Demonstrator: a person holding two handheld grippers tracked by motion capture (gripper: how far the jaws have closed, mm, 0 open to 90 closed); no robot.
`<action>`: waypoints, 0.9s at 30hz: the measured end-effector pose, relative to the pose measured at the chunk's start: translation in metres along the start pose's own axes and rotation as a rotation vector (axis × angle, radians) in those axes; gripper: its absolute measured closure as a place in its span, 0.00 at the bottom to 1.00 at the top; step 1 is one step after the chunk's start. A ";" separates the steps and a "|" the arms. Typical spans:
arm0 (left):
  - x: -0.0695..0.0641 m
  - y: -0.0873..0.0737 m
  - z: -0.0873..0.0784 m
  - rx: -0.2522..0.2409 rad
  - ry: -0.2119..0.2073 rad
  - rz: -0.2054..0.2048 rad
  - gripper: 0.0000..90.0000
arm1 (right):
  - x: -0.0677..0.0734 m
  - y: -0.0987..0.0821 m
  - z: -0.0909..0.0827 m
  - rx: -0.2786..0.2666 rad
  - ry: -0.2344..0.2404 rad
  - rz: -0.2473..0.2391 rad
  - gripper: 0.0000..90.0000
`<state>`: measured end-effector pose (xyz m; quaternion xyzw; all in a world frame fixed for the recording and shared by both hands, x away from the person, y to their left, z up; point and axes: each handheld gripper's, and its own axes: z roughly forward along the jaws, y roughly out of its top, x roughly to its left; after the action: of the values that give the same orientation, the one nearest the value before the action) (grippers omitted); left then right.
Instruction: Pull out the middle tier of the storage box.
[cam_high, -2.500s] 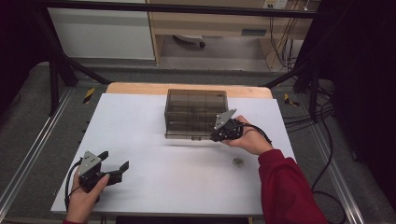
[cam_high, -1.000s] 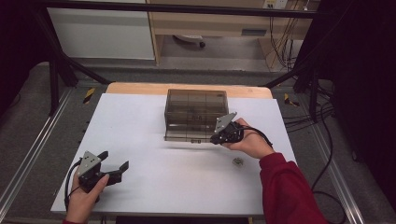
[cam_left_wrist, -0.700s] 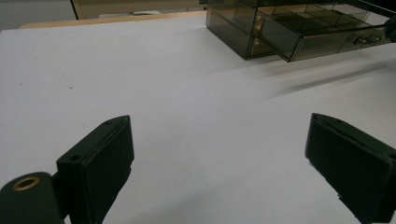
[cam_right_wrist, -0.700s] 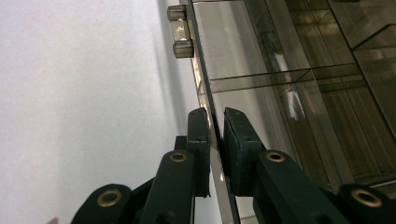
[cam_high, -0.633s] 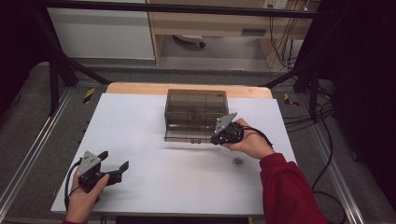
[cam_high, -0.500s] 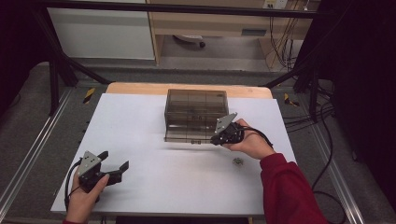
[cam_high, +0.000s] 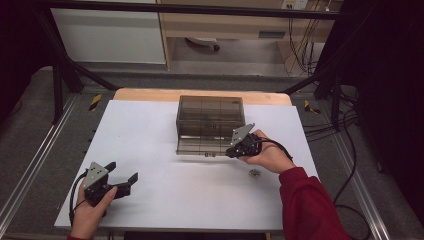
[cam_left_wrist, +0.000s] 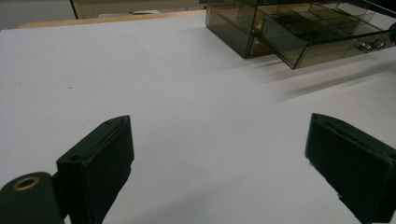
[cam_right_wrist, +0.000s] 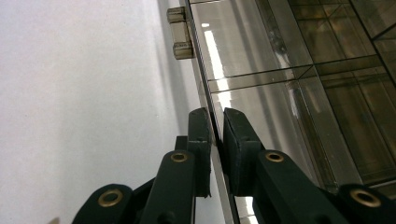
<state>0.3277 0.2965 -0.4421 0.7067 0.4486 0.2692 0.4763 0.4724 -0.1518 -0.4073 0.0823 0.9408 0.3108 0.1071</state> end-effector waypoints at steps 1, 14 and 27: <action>0.000 0.000 0.000 0.001 0.000 0.001 0.09 | 0.000 0.000 0.000 0.000 -0.001 0.001 0.91; 0.000 0.001 -0.001 -0.014 0.003 -0.003 0.09 | 0.006 0.000 -0.009 -0.064 -0.051 0.134 0.45; -0.002 0.000 -0.005 -0.056 0.001 0.014 0.07 | 0.075 -0.028 -0.038 -0.173 -0.523 0.436 0.10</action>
<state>0.3231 0.2973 -0.4398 0.6961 0.4359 0.2854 0.4940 0.3876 -0.1784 -0.4055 0.3485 0.8121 0.3734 0.2821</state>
